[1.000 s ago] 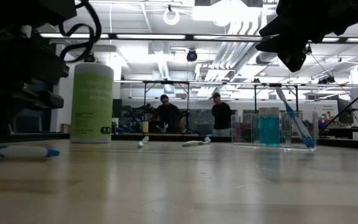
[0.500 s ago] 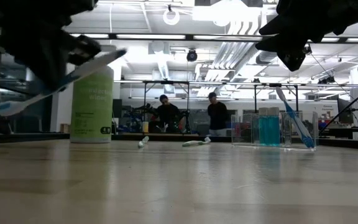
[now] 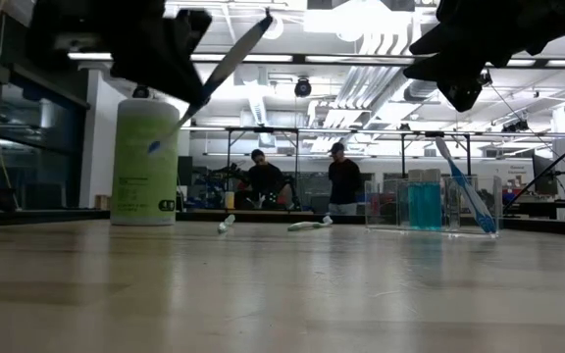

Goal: Pick & Place toothbrushing station
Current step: Put the blue toothbrush into the right of the transparent organizer

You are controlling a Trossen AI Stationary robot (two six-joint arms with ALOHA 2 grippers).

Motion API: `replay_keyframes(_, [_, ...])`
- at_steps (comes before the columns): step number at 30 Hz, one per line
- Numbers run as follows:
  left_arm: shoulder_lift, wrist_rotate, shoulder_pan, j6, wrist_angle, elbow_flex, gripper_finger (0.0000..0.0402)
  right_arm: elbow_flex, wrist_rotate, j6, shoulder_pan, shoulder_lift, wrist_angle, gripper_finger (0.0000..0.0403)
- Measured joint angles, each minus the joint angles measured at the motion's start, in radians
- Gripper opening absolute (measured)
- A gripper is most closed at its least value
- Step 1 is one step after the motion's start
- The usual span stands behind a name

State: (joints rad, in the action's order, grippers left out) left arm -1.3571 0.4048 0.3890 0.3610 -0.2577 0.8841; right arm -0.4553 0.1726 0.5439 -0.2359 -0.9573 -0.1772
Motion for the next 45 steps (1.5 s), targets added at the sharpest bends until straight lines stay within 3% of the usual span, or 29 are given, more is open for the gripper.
replay_keyframes(4, [-0.014, 0.136, 0.034, 0.166, 0.108, 0.000, 0.0003, 0.000, 0.000, -0.018, 0.000, 0.000, 0.000, 0.0128])
replay_keyframes(8, [-0.069, 0.207, 0.058, 0.425, 0.271, 0.000, 0.0003, 0.000, -0.019, -0.017, 0.000, 0.000, -0.026, 0.0128])
replay_keyframes(17, [-0.301, 0.455, 0.061, 0.972, 0.657, 0.001, 0.0003, 0.000, -0.180, 0.089, 0.000, 0.000, -0.179, 0.0128])
replay_keyframes(20, [-0.371, 0.488, 0.065, 1.157, 0.833, 0.001, 0.0003, 0.000, -0.189, 0.124, 0.000, -0.011, -0.184, 0.0128])
replay_keyframes(25, [-0.449, 0.463, 0.081, 1.414, 1.082, 0.002, 0.0003, 0.000, -0.252, 0.165, 0.003, -0.092, -0.277, 0.0128])
replay_keyframes(41, [-0.458, 0.238, 0.102, 1.543, 1.257, 0.001, 0.0003, 0.000, -0.472, 0.225, 0.112, -0.425, -0.761, 0.0128])
replay_keyframes(45, [-0.458, 0.206, 0.088, 1.578, 1.258, 0.001, 0.0003, 0.000, -0.495, 0.249, 0.122, -0.464, -0.808, 0.0128])
